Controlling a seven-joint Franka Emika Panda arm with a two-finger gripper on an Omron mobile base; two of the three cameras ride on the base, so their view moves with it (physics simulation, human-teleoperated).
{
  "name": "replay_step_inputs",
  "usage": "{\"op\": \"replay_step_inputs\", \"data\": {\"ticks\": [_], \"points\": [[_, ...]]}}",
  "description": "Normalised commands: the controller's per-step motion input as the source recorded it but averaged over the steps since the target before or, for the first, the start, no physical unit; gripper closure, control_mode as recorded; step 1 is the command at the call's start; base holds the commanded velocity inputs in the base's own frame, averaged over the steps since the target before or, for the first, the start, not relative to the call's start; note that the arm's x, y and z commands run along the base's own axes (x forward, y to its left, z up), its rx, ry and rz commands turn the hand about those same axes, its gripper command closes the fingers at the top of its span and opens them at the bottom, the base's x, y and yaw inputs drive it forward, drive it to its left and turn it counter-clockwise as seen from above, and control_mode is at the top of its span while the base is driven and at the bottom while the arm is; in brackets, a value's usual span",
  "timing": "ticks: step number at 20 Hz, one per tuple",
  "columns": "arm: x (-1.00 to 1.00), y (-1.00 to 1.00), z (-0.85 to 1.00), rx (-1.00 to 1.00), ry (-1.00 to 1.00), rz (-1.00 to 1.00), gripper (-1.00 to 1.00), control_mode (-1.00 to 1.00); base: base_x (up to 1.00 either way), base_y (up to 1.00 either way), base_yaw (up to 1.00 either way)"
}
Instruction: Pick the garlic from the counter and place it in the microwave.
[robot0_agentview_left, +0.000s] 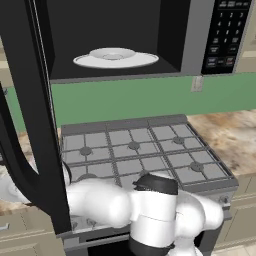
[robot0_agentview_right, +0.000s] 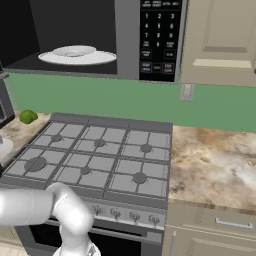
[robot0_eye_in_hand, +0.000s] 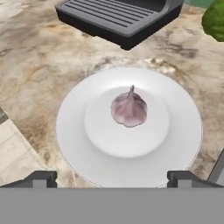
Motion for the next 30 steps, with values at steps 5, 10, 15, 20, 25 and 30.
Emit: {"op": "replay_step_inputs", "data": {"ticks": [5,10,15,20,25,30], "points": [[0.42,0.04,-0.34,0.00,0.01,-0.05,-1.00,-1.00,0.00,0.00,0.00],[0.43,0.25,-0.17,0.00,0.00,-0.02,-1.00,-1.00,0.00,0.00,0.00],[0.26,0.50,-0.11,0.00,0.00,-0.01,-1.00,-1.00,0.00,0.00,0.00],[0.32,0.39,-0.20,0.00,0.01,-0.01,-1.00,-1.00,0.00,0.00,0.00],[0.16,0.23,-0.17,0.00,0.01,0.00,-1.00,-1.00,0.00,0.00,0.00],[-0.15,0.02,-0.30,0.00,0.06,-0.03,-1.00,-1.00,0.00,0.00,0.00]]}}
